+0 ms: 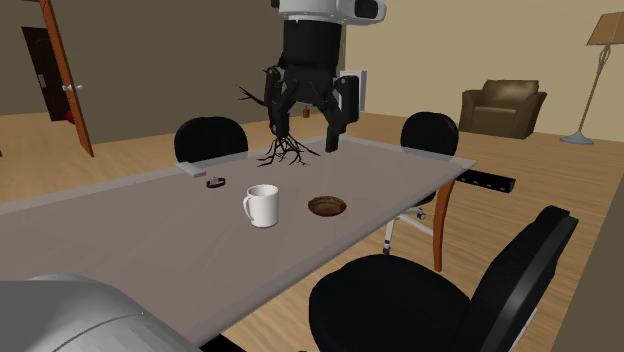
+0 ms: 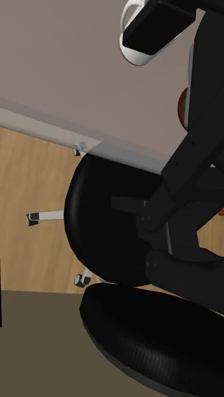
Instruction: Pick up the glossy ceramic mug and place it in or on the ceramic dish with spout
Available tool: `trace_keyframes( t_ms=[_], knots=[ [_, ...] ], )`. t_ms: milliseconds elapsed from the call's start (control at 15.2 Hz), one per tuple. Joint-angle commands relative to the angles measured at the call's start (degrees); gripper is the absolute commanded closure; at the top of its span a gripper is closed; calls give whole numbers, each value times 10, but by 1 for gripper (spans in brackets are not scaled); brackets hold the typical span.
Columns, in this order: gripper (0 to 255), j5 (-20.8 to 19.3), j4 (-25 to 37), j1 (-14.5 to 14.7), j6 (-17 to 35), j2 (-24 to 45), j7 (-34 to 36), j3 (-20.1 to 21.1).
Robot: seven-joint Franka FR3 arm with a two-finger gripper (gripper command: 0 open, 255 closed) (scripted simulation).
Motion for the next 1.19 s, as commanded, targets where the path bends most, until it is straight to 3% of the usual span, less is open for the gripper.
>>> trace_keyframes(
  t_ms=[0,594,1122],
  knots=[
    [0,0,0,0,0,0,0,0],
    [0,34,-12,21,142,119,75,82],
    [0,26,30,29,254,265,149,151]
  ],
)
